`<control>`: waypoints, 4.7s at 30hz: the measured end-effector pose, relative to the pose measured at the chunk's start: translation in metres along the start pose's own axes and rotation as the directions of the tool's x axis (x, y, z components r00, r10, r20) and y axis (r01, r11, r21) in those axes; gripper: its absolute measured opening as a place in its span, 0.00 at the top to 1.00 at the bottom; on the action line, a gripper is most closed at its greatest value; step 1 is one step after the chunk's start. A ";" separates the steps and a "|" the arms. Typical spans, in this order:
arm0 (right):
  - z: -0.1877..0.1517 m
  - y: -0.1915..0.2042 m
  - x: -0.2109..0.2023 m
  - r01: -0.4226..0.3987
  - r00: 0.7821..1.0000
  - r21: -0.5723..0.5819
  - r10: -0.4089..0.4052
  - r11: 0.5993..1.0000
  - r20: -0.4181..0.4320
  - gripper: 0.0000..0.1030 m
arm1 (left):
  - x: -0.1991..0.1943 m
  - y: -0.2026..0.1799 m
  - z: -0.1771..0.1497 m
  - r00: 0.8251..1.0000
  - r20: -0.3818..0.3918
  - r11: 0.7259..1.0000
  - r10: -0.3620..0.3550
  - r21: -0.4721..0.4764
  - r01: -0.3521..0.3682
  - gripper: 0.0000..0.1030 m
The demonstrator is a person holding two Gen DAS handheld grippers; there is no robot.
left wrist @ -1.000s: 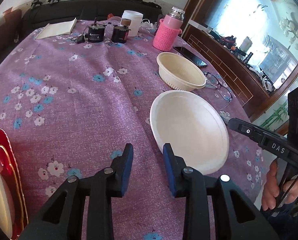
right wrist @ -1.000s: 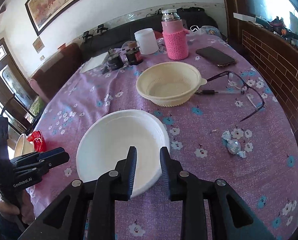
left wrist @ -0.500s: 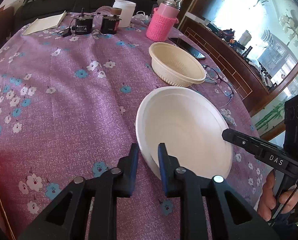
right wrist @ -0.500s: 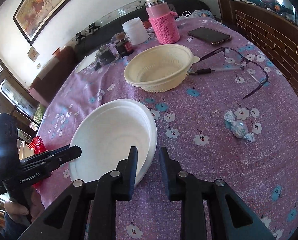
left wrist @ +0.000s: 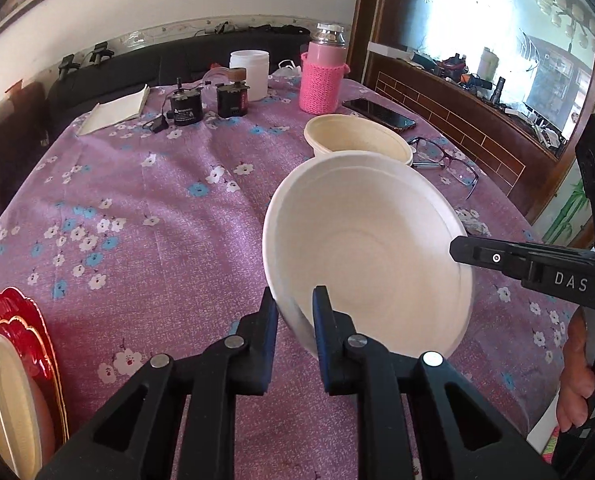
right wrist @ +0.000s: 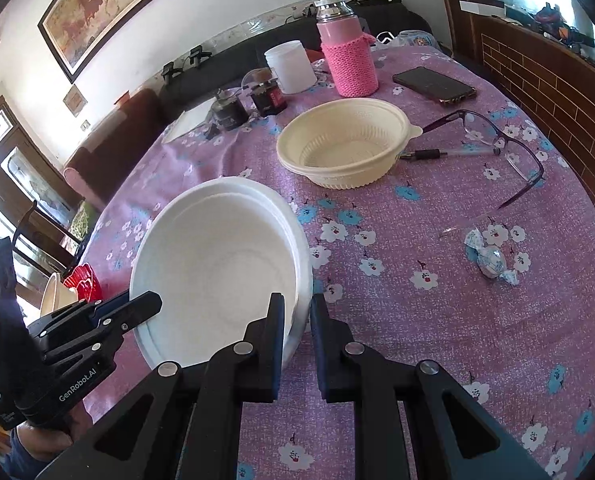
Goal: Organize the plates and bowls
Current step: 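Carry the lifted white bowl toward the red plate stack, then lower the white bowl into the bowls on the red plates and release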
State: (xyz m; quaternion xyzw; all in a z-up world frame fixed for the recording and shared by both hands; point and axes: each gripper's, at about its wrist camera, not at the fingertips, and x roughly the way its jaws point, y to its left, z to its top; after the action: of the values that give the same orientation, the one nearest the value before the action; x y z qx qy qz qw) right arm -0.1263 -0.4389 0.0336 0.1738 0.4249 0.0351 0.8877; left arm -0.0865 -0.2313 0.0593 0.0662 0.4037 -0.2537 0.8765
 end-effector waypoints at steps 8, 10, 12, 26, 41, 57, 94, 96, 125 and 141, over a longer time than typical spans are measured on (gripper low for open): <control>-0.002 0.026 0.012 -0.002 1.000 -0.053 0.001 0.999 -0.012 0.86 | -0.013 0.014 -0.013 0.998 0.027 0.998 0.053 -0.018 -0.053 0.84; -0.003 0.030 0.016 -0.002 1.000 -0.061 0.001 0.998 -0.018 0.86 | -0.014 0.018 -0.016 0.998 0.029 0.998 0.059 -0.023 -0.059 0.84; -0.004 0.035 0.017 -0.001 1.000 -0.067 0.000 0.998 -0.021 0.86 | -0.015 0.022 -0.018 0.998 0.031 0.998 0.063 -0.029 -0.062 0.84; -0.007 0.054 0.025 0.013 0.999 -0.093 -0.017 0.996 -0.035 0.86 | -0.021 0.033 -0.026 0.995 0.051 0.996 0.081 -0.047 -0.079 0.84; -0.008 0.078 0.025 0.049 0.998 -0.141 -0.054 0.989 -0.027 0.86 | -0.028 0.048 -0.032 0.994 0.064 0.993 0.085 -0.084 -0.079 0.84; -0.009 0.094 0.018 0.088 0.996 -0.199 -0.086 0.976 0.022 0.86 | -0.034 0.050 -0.030 0.991 0.081 0.990 0.110 -0.098 -0.102 0.83; 0.003 0.157 -0.014 0.028 0.994 -0.311 0.005 0.950 0.105 0.86 | -0.111 0.082 -0.026 0.958 0.228 0.975 0.173 -0.174 -0.134 0.76; 0.003 0.169 -0.015 0.011 0.994 -0.331 0.025 0.944 0.104 0.86 | -0.124 0.089 -0.029 0.952 0.242 0.971 0.190 -0.189 -0.146 0.75; -0.024 0.323 0.064 -0.272 0.958 -0.470 0.189 0.839 -0.217 0.83 | -0.186 0.220 -0.118 0.930 0.132 0.841 0.342 -0.485 -0.240 0.75; -0.026 0.320 0.081 -0.269 0.952 -0.451 0.164 0.851 -0.258 0.82 | -0.172 0.233 -0.119 0.942 0.102 0.831 0.320 -0.507 -0.228 0.75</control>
State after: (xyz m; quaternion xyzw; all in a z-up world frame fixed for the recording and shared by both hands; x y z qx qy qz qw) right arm -0.0672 -0.1147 0.0669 -0.0099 0.4717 0.2579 0.8431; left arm -0.1447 0.0751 0.0865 -0.1232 0.3588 -0.0197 0.9250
